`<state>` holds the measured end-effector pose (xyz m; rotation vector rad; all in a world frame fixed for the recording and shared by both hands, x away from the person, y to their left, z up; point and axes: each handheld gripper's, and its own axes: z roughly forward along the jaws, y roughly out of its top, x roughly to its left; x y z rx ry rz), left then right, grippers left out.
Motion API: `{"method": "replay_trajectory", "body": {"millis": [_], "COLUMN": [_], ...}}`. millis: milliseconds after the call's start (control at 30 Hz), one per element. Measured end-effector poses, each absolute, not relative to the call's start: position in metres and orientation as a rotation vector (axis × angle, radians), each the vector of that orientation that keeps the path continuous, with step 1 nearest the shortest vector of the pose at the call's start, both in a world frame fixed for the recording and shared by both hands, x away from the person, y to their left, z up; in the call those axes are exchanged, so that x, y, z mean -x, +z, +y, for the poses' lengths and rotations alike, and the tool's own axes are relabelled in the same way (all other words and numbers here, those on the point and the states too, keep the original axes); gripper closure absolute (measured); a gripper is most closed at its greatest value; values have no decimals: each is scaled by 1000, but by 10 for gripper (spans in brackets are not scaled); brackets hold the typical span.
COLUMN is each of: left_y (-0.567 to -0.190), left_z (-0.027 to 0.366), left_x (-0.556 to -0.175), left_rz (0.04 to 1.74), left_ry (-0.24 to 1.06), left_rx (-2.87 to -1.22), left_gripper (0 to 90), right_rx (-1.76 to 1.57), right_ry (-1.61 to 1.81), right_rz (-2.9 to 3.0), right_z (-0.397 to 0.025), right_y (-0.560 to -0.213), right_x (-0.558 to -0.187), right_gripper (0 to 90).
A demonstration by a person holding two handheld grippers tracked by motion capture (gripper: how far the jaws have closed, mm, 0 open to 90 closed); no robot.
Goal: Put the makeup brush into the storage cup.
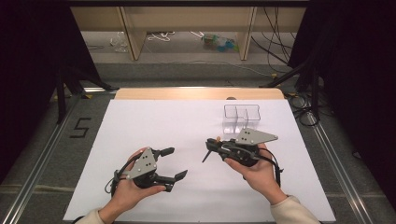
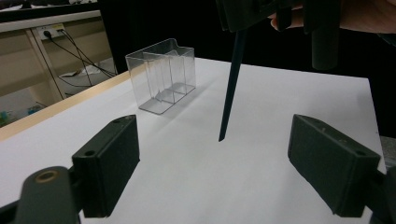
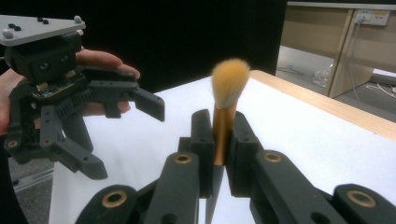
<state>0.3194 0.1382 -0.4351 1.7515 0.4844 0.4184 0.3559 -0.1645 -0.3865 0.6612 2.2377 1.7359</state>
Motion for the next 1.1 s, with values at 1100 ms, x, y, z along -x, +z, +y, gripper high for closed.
{"method": "replay_trajectory", "body": {"millis": [1100], "left_y": [-435], "left_z": [154], "left_x": [-316], "left_rz": [522], "left_ry": [451], "left_rx": [-1731], "left_gripper": [164], "right_rx": [-653], "right_ry": [1667], "right_rz": [2225], "right_z": [-182], "right_y": [-381], "right_x": [-354], "right_gripper": [840]}}
